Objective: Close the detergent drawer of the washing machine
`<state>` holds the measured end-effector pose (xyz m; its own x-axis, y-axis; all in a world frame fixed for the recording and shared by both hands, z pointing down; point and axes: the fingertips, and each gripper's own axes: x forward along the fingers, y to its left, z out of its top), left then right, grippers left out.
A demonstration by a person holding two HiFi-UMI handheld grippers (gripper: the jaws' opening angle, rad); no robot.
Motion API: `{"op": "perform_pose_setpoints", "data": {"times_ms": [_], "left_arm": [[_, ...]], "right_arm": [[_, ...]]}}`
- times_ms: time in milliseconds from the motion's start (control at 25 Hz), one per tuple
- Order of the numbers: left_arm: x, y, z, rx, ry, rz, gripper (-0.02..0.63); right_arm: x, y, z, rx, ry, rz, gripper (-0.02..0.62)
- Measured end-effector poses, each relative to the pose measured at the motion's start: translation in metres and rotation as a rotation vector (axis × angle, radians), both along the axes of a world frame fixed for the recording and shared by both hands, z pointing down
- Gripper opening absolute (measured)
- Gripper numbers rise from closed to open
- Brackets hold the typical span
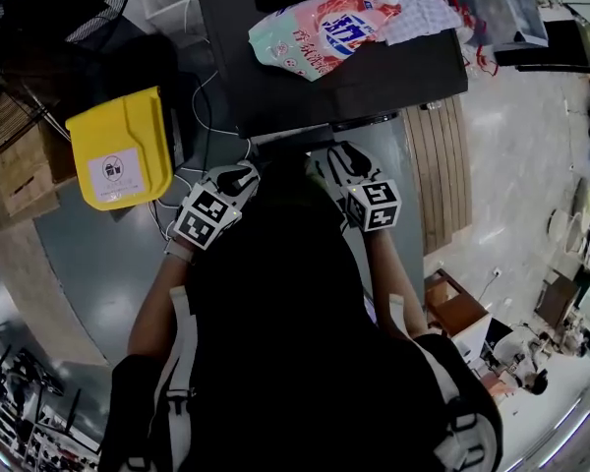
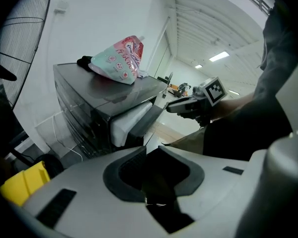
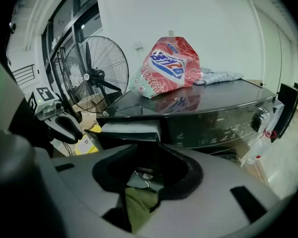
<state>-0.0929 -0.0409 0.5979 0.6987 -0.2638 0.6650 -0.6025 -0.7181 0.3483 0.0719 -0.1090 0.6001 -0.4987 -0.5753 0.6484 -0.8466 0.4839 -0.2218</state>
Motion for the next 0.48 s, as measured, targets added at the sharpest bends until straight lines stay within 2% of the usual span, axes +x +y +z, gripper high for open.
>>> {"op": "perform_pose_setpoints", "data": {"times_ms": [240, 480], "left_arm": [[0.010, -0.001, 0.003, -0.004, 0.024, -0.008, 0.058], [0.023, -0.005, 0.009, -0.006, 0.010, -0.007, 0.025]], "right_arm": [[-0.001, -0.001, 0.000, -0.006, -0.004, -0.013, 0.140], [-0.002, -0.001, 0.001, -0.012, 0.013, -0.045, 0.141]]}}
